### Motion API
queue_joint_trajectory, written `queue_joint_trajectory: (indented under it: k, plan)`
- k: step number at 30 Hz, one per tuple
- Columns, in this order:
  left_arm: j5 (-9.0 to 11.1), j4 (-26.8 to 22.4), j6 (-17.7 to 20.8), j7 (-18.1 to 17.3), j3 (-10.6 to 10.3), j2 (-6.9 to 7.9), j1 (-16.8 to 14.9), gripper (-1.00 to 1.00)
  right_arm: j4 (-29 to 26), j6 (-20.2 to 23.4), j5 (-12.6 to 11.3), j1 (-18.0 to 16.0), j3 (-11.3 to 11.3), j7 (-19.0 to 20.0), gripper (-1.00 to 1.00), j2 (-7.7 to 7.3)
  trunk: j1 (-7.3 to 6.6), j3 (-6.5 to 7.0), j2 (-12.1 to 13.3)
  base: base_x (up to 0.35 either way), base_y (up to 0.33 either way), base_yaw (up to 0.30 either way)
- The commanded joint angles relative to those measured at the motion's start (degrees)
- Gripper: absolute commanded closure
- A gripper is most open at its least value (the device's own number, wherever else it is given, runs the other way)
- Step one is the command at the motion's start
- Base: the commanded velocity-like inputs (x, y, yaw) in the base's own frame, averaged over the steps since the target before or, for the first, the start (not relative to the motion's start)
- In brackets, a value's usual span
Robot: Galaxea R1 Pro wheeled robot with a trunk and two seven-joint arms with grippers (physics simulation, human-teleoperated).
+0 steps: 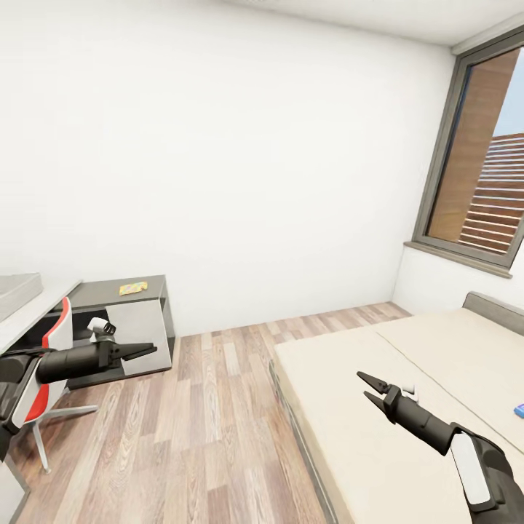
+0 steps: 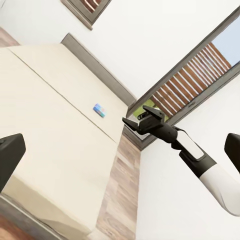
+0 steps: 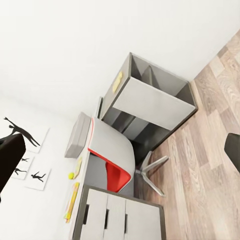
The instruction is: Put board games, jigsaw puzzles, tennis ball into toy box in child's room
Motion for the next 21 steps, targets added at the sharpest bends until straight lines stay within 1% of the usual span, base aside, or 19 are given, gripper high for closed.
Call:
queue_joint_trajectory:
  k: [1, 9, 13, 18, 21]
  plan:
    - [0.0, 0.0, 0.6, -0.2, 0.0, 0.01, 0.0, -1.00, 0.0, 0.3, 0.0, 0.0, -0.1, 0.2, -1.00, 0.01, 0.02, -0.03, 0.0, -0.002, 0.000, 0.000]
    - [0.0, 0.0, 0.6, -0.2, 0.0, 0.01, 0.0, -1.00, -0.2, 0.3, 0.0, 0.0, -0.1, 0.2, -1.00, 0.02, 0.02, -0.03, 0.0, -0.001, 0.000, 0.000]
    - [-0.1, 0.0, 0.6, -0.2, 0.0, 0.01, 0.0, -1.00, -1.5, 0.3, 0.0, 0.0, 0.2, 0.2, -1.00, 0.02, 0.02, -0.03, 0.0, -0.063, 0.000, 0.014]
    - [-0.1, 0.0, 0.6, -0.2, 0.0, 0.01, 0.0, -1.00, -2.3, 0.3, 0.0, 0.0, 2.9, 0.1, -1.00, 0.02, 0.02, -0.03, 0.0, -0.178, 0.000, 0.214]
    - [0.0, 0.0, 0.6, -0.2, 0.0, 0.01, 0.0, -1.00, -2.4, 0.3, 0.0, 0.0, 3.6, 0.1, -1.00, 0.02, 0.02, -0.03, 0.0, -0.074, 0.000, 0.276]
